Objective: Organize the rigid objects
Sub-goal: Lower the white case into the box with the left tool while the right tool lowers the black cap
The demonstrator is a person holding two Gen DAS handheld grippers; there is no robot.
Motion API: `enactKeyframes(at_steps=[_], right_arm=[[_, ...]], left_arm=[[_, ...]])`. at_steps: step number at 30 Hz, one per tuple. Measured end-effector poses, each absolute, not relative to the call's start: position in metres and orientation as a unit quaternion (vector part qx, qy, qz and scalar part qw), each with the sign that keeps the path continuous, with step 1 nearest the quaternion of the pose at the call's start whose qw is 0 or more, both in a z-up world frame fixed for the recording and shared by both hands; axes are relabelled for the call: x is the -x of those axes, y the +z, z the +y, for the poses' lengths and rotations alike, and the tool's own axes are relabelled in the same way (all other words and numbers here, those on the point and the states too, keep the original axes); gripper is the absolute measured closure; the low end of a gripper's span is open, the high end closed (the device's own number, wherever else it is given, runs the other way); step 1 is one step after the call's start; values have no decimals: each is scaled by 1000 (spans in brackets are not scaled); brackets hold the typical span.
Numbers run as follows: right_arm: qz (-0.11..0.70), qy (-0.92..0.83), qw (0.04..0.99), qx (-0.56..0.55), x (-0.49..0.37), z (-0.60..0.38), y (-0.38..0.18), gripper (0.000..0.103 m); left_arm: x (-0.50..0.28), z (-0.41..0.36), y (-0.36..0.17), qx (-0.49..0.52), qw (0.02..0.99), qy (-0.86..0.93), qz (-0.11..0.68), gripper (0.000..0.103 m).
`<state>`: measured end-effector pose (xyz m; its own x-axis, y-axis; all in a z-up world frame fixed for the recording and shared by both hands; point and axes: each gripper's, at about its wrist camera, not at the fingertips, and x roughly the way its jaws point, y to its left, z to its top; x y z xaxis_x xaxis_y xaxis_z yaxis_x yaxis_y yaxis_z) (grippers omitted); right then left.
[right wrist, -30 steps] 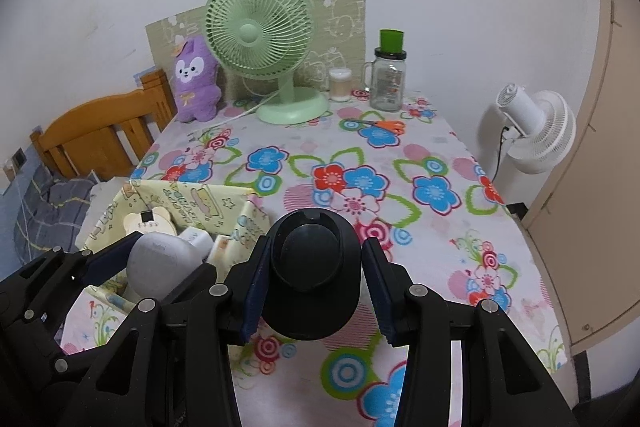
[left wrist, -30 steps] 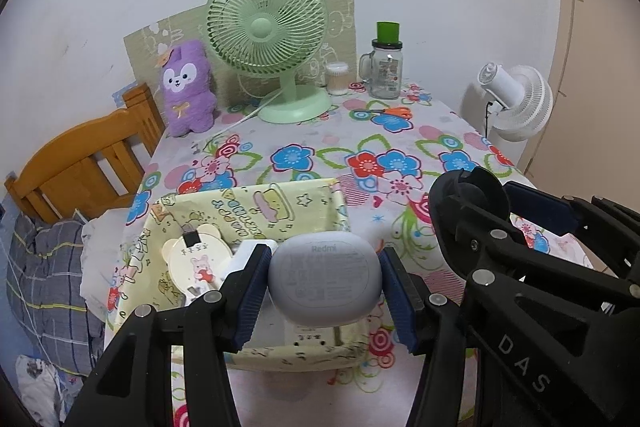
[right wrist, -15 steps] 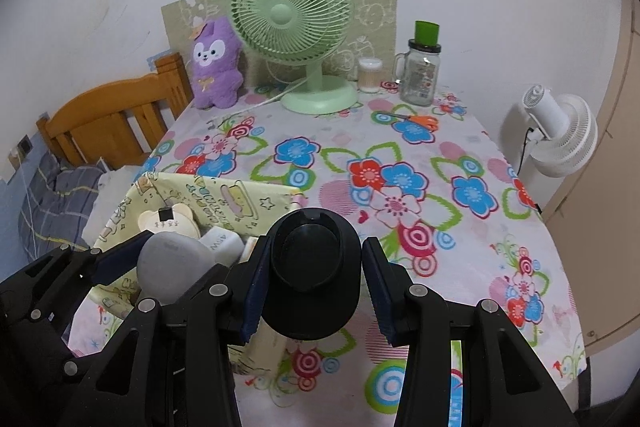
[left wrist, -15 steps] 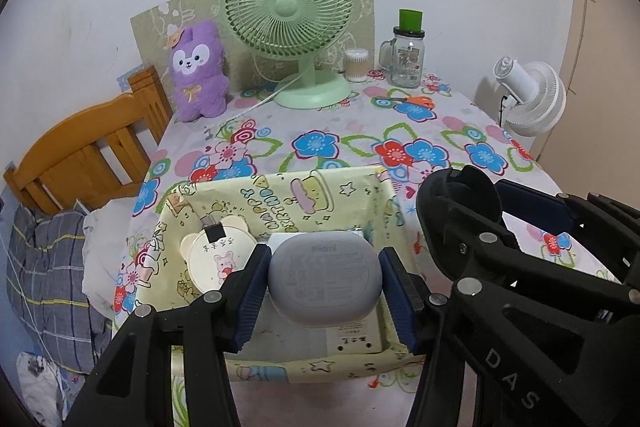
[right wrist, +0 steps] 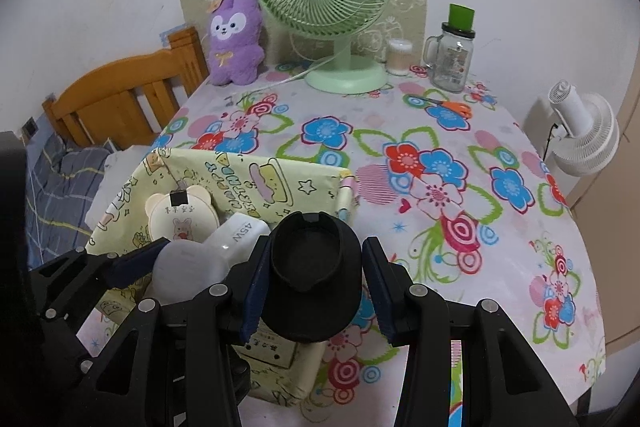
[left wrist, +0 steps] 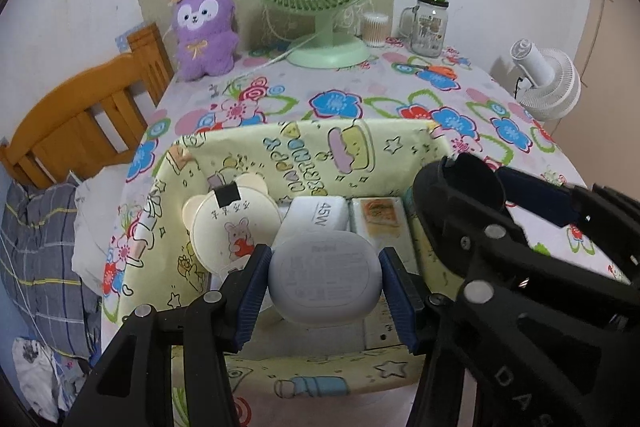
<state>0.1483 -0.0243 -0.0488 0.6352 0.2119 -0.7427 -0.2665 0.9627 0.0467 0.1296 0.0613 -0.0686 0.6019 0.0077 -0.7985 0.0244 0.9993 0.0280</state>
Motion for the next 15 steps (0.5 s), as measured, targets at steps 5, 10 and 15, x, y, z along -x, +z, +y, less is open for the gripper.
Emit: enactKeyframes(at_steps=[5, 10, 15], right_arm=[[401, 130, 906, 38, -152, -20, -50, 54], [399, 128, 907, 32, -156, -18, -50, 54], [398, 134, 907, 33, -159, -11, -50, 54]], left_arm=[[-132, 65, -77, -17, 889, -11, 457, 37], [-131, 68, -75, -11, 892, -20, 451, 19], [-133, 76, -75, -1, 894, -21, 448, 13]])
